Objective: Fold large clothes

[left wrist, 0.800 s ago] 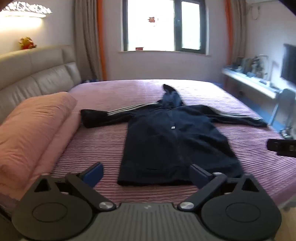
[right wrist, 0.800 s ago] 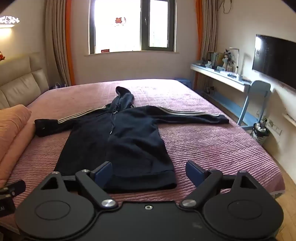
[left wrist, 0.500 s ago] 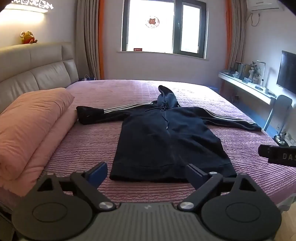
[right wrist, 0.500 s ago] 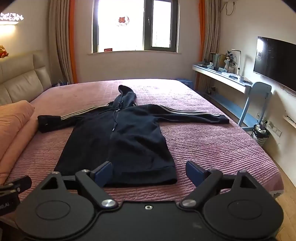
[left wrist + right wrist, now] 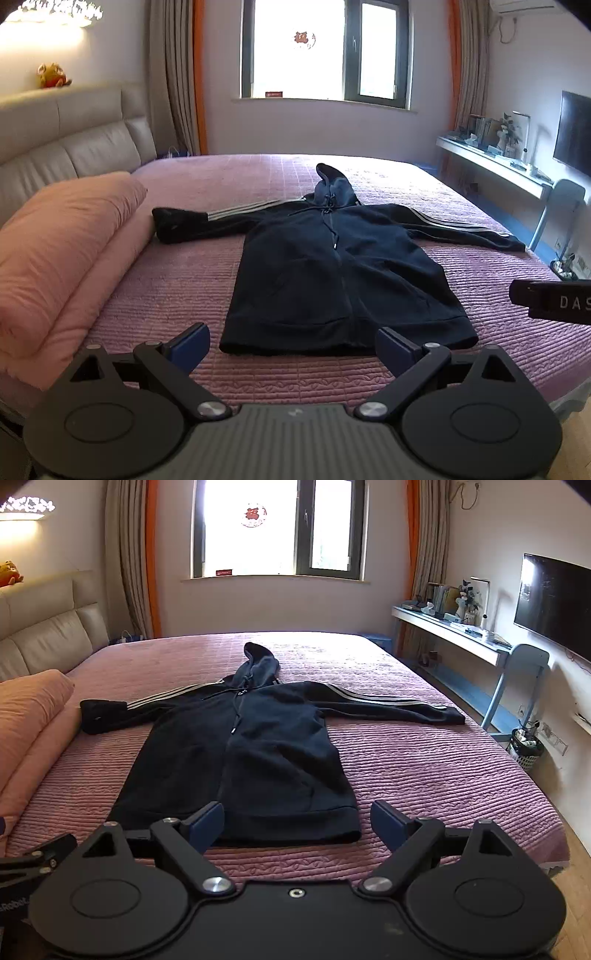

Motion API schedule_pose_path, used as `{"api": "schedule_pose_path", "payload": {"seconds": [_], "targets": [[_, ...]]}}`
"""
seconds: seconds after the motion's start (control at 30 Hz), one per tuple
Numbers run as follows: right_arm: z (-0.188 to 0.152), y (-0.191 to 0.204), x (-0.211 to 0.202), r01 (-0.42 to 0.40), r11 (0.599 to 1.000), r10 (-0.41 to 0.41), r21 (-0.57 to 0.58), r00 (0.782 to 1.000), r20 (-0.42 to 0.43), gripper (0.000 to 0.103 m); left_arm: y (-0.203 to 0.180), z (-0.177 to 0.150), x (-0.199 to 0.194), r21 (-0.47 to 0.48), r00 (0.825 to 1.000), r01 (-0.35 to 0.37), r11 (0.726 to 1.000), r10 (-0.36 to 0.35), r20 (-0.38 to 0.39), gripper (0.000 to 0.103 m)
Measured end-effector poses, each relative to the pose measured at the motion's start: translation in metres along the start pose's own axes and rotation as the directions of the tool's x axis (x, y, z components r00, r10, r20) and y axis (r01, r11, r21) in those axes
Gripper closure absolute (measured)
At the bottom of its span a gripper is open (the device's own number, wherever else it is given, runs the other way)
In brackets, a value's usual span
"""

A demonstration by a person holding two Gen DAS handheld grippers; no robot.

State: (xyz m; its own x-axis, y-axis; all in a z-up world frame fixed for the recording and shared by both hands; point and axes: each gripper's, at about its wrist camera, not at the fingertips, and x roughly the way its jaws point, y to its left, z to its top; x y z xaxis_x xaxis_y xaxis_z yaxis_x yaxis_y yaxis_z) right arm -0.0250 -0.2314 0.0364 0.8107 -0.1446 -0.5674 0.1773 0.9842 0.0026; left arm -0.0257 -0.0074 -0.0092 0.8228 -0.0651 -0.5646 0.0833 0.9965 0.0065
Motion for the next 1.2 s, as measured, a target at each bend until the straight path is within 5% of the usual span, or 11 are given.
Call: {"api": "schedule_pose_path", "payload": {"seconds": [1.2], "targets": [[0.006, 0.019, -0.006, 0.007, 0.997, -0.006, -0.073, 1.000, 0.010, 0.001, 0.005, -0.002, 0.009, -0.025, 1.000, 0.010, 1.000, -0.011, -0.029, 0.005]]}}
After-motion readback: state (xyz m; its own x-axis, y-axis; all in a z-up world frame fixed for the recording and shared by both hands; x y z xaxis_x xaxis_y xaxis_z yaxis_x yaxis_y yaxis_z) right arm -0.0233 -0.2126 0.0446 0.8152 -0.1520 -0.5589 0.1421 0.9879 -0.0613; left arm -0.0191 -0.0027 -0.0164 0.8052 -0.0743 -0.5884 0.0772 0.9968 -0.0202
